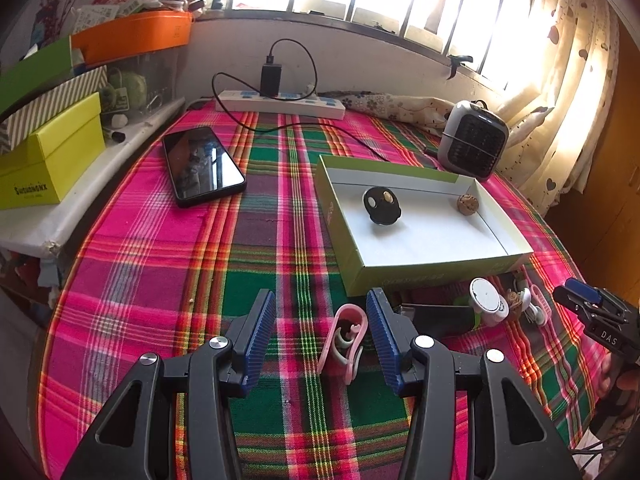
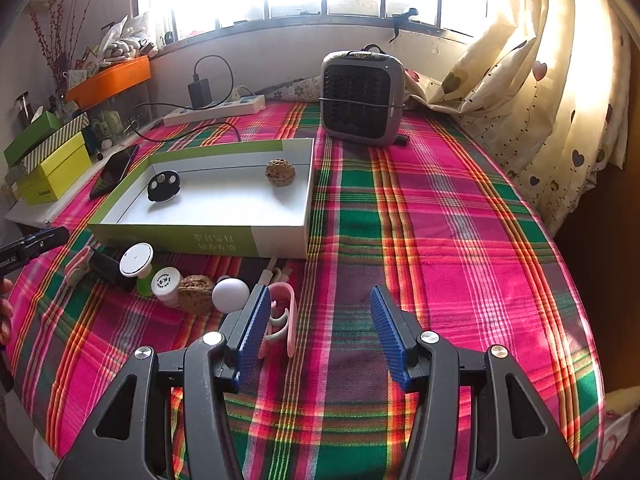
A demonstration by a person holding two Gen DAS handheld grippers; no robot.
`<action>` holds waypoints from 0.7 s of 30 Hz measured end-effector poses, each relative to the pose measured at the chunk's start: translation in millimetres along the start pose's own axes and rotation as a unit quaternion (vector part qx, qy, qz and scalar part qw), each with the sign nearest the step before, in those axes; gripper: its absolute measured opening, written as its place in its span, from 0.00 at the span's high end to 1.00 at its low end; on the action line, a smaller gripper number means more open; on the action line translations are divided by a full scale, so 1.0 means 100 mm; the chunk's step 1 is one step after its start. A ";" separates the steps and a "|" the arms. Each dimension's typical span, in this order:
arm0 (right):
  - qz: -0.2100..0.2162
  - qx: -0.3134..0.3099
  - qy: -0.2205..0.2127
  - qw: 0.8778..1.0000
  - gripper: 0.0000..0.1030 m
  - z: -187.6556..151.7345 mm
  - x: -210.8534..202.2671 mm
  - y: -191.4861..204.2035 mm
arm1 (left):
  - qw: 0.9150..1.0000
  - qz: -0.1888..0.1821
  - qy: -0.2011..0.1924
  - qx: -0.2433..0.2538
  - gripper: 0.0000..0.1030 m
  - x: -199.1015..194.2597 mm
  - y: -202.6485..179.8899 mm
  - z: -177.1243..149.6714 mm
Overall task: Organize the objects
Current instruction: 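Withdraw both tools from the box and move toward the two pink clips, then close the left tool on a pink clip while the right tool grasps the other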
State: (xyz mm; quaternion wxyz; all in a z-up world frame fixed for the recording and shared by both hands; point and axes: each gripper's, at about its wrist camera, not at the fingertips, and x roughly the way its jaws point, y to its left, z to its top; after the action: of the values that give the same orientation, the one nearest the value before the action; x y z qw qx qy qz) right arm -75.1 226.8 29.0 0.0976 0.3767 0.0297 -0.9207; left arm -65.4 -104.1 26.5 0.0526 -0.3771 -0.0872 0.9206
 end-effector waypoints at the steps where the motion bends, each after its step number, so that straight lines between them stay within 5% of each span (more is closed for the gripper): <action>1: 0.002 0.000 0.002 1.000 0.49 -0.01 0.01 0.01 | 1.000 -0.002 0.002 -0.002 0.55 0.00 0.01 -0.02; 21: 0.011 0.001 0.037 0.999 0.49 -0.13 0.16 0.03 | 0.999 -0.035 0.031 0.002 0.55 0.10 0.01 -0.15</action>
State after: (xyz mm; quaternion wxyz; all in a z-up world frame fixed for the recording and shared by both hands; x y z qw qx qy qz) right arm -76.2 222.6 8.4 0.1063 0.4111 0.0279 -0.9049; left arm -61.6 -101.4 8.7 0.0880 -0.4017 -0.0971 0.9064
